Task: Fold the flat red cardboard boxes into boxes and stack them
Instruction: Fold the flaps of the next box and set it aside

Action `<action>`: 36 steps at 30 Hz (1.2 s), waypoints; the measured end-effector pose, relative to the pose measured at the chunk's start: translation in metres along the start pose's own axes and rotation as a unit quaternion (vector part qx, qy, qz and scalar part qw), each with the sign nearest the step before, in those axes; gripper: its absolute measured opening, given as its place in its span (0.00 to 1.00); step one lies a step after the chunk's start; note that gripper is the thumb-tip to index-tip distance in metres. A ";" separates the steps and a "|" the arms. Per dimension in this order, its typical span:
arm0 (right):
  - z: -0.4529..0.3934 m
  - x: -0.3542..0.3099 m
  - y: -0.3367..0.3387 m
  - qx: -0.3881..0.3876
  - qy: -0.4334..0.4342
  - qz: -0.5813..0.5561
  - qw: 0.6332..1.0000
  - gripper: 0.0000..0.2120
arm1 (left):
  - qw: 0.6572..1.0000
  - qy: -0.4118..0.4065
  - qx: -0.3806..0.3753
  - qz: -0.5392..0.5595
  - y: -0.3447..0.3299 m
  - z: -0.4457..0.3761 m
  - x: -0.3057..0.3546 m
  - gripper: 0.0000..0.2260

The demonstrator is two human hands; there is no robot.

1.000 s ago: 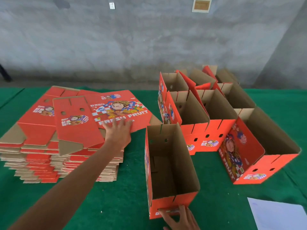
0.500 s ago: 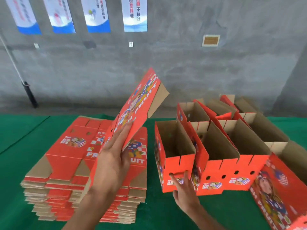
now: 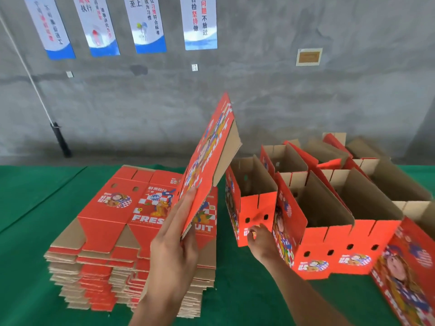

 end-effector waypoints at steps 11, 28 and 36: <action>0.149 -0.126 0.156 0.012 0.146 -0.301 0.942 0.35 | 0.964 0.228 0.010 0.140 -0.002 0.003 0.108 0.11; 0.244 -0.084 0.262 -0.184 0.108 -0.238 0.947 0.35 | 0.766 0.516 -0.348 0.161 -0.036 0.057 0.181 0.28; 0.241 -0.032 0.246 -0.204 0.081 -0.169 0.961 0.40 | 0.747 0.561 -0.335 0.121 -0.079 0.089 0.156 0.27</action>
Point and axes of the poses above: each hand's wrist, its own z-axis away from the middle knuckle, its own y-axis out of the back of the hand, x = y × z, the point moved 3 cm from there along -z, towards the middle knuckle, and after that the axes turned 12 degrees about x, right-handed, at the moved point
